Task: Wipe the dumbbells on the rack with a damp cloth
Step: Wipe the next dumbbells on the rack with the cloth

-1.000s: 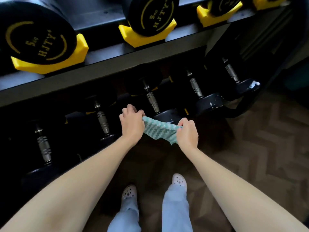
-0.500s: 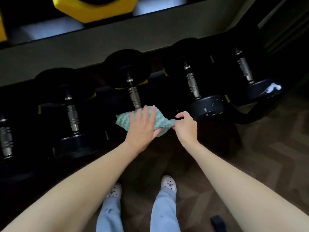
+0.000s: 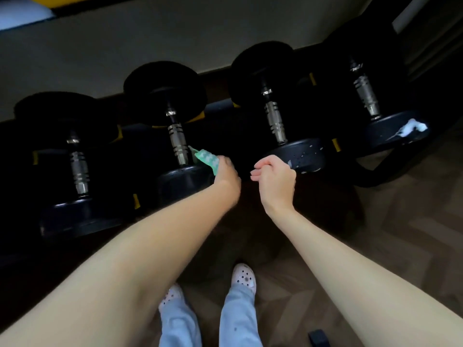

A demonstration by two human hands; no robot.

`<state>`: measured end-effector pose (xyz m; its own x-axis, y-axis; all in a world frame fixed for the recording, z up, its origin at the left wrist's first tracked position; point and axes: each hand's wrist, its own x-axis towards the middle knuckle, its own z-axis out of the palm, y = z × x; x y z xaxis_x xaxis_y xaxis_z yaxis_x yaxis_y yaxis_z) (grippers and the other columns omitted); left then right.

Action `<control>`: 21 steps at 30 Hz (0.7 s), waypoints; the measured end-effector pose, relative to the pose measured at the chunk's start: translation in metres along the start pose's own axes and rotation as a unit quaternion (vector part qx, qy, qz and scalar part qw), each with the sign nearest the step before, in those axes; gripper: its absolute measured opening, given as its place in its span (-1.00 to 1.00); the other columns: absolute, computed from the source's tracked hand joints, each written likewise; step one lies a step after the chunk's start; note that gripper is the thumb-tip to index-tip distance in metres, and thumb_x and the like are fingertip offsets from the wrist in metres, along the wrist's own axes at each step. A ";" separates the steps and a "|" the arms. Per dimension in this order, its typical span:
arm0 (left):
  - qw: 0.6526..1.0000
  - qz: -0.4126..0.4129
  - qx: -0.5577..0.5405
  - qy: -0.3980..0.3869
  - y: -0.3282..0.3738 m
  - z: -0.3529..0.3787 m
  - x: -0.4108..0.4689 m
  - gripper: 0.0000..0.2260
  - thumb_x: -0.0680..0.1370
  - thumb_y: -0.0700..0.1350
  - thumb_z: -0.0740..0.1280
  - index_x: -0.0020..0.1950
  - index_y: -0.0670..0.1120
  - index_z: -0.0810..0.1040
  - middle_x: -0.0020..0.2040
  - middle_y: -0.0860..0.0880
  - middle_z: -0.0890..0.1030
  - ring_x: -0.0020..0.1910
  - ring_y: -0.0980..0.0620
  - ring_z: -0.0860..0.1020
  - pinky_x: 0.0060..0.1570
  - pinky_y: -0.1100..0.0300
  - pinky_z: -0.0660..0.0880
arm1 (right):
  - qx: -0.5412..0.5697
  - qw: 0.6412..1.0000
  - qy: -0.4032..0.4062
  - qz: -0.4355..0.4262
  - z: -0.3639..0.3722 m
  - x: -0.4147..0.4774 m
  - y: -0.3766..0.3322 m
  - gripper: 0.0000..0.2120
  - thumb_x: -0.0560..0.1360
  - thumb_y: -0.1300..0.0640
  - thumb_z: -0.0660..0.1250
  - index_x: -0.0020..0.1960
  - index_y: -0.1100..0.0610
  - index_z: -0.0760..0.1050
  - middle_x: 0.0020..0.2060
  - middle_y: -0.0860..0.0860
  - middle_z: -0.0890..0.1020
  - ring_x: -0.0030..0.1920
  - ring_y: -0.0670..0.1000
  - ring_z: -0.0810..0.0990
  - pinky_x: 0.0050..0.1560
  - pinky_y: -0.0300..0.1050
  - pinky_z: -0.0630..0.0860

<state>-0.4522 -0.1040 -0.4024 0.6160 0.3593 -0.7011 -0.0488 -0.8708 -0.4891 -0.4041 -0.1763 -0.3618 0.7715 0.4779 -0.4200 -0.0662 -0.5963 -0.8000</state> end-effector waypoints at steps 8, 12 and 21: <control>0.944 -0.127 -0.219 0.212 -0.030 0.046 -0.053 -0.20 0.50 0.29 0.17 0.48 -0.28 0.10 0.27 -0.18 0.40 0.12 -0.13 0.44 0.10 0.05 0.37 | 0.082 0.995 -0.037 0.040 0.002 -0.006 -0.010 -0.67 0.49 0.32 0.08 -0.25 0.03 0.52 -0.26 0.05 0.65 -0.12 0.04 0.66 0.10 0.10 0.54; 0.892 -0.156 -0.292 0.307 -0.034 0.079 -0.069 -0.16 0.33 0.35 0.31 0.36 -0.25 0.32 0.05 -0.15 0.52 -0.09 -0.12 0.51 -0.07 0.02 0.48 | 0.103 0.976 -0.177 0.071 0.015 -0.019 -0.018 -0.70 0.48 0.38 0.11 -0.18 0.18 0.60 -0.13 0.14 0.66 -0.04 0.10 0.65 0.03 -0.10 0.57; 0.825 -0.164 -0.437 0.320 -0.034 0.122 -0.082 -0.18 0.33 0.38 0.22 0.33 -0.21 0.26 0.12 -0.19 0.48 0.11 -0.14 0.41 0.17 -0.13 0.43 | 0.108 0.958 -0.263 0.031 0.032 -0.028 -0.029 -0.70 0.39 0.43 0.09 -0.15 0.29 0.60 -0.24 0.13 0.64 -0.22 0.00 0.62 -0.22 -0.38 0.53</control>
<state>-0.5964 -0.0630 -0.3916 0.7853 0.6170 -0.0512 0.6164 -0.7714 0.1578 -0.4443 -0.1514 -0.3407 0.3399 0.7388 -0.5819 -0.2745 -0.5139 -0.8128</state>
